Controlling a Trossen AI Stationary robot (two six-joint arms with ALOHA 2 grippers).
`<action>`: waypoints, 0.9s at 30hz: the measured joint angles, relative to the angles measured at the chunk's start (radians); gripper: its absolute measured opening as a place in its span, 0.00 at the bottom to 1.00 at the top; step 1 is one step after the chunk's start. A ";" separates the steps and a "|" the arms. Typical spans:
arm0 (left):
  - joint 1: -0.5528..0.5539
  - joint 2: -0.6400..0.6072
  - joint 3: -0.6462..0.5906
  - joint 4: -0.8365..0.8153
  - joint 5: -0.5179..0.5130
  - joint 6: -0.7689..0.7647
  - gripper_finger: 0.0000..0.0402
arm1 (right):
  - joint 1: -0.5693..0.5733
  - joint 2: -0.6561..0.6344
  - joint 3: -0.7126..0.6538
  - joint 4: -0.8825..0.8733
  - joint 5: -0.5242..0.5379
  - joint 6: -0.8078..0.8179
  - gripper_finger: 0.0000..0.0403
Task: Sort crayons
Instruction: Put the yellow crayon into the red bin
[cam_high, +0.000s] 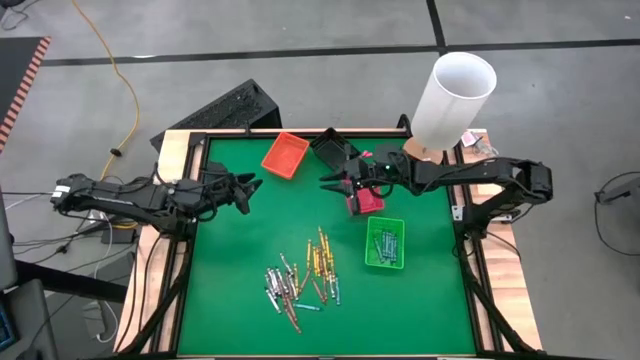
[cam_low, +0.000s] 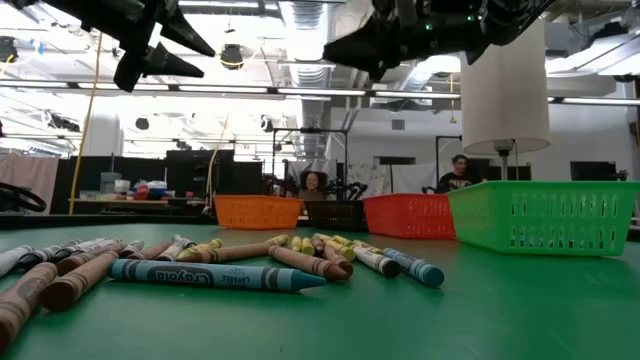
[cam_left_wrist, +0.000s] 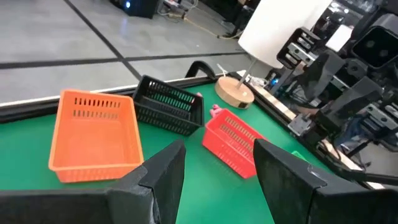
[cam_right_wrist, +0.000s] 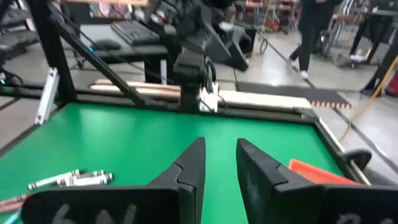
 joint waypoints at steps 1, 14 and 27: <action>0.000 0.008 0.000 0.001 0.000 -0.008 0.45 | 0.001 0.009 0.000 0.001 0.000 0.000 0.24; 0.000 0.117 0.000 0.074 0.035 -0.016 0.45 | 0.039 0.025 0.000 -0.005 0.002 0.081 0.24; -0.001 0.158 0.000 0.156 0.185 0.106 0.45 | 0.183 0.025 0.000 -0.202 0.345 0.393 0.24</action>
